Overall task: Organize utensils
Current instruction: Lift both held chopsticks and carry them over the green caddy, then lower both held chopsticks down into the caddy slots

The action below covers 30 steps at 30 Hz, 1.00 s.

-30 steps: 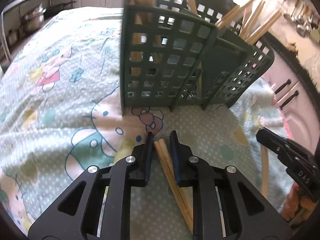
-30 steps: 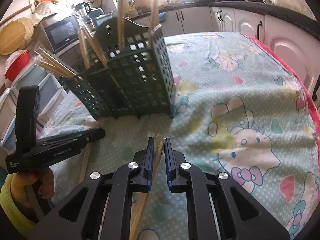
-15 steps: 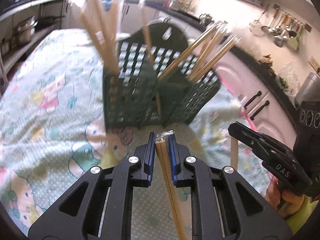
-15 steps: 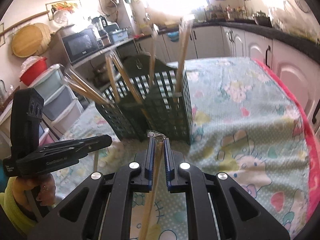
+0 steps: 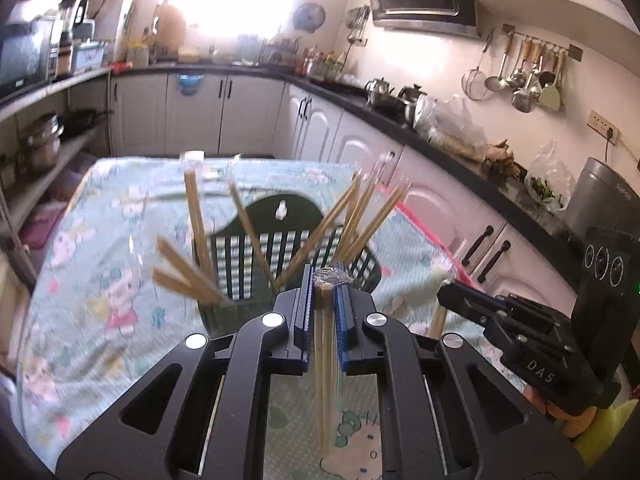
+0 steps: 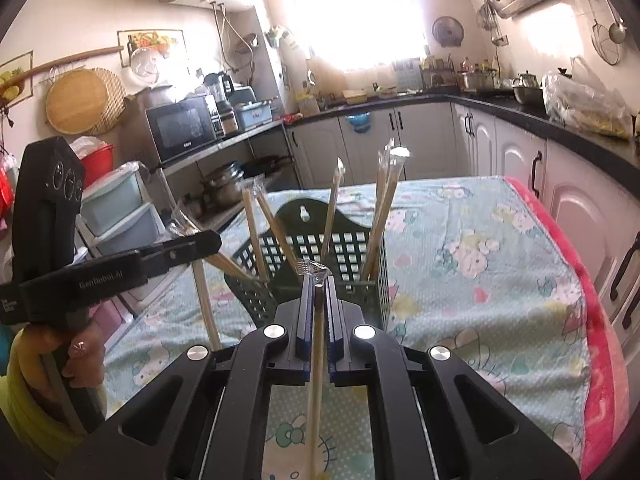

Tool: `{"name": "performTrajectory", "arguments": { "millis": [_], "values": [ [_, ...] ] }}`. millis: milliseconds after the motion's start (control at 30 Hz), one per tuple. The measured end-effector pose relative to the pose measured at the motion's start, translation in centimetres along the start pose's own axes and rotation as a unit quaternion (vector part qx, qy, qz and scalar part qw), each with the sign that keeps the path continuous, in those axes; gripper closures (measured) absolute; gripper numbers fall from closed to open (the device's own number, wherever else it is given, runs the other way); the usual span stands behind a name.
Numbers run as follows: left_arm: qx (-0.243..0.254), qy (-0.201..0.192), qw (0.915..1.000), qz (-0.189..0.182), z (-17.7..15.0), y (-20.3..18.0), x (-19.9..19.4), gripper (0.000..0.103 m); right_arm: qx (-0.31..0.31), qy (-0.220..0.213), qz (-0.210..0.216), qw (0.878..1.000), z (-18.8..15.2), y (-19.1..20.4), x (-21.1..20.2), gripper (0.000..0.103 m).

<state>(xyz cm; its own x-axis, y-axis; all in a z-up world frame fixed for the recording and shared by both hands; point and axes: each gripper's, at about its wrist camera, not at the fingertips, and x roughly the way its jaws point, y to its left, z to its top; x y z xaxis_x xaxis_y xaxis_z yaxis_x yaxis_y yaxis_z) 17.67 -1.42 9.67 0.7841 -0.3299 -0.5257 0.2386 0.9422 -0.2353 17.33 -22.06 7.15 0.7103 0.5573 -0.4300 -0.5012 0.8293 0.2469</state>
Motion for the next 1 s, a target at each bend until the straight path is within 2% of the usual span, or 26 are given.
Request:
{"name": "performTrajectory", "arguments": {
  "millis": [600,800,1000],
  "values": [
    [0.027,-0.092,0.9952,0.017,6.8,-1.6,-3.7,0.097,-0.028,-0.093,0.01,0.995,5.4,1.7,-3.5,0.098],
    [0.028,-0.119,0.992,0.031,9.0,-1.8,-3.7,0.097,-0.033,-0.138,0.012,0.99,7.8,1.9,-4.5,0.098],
    [0.033,-0.141,0.9874,0.064,10.6,-2.1,-2.5,0.097,-0.048,-0.175,0.006,0.983,9.9,2.2,-5.1,0.098]
  ]
}}
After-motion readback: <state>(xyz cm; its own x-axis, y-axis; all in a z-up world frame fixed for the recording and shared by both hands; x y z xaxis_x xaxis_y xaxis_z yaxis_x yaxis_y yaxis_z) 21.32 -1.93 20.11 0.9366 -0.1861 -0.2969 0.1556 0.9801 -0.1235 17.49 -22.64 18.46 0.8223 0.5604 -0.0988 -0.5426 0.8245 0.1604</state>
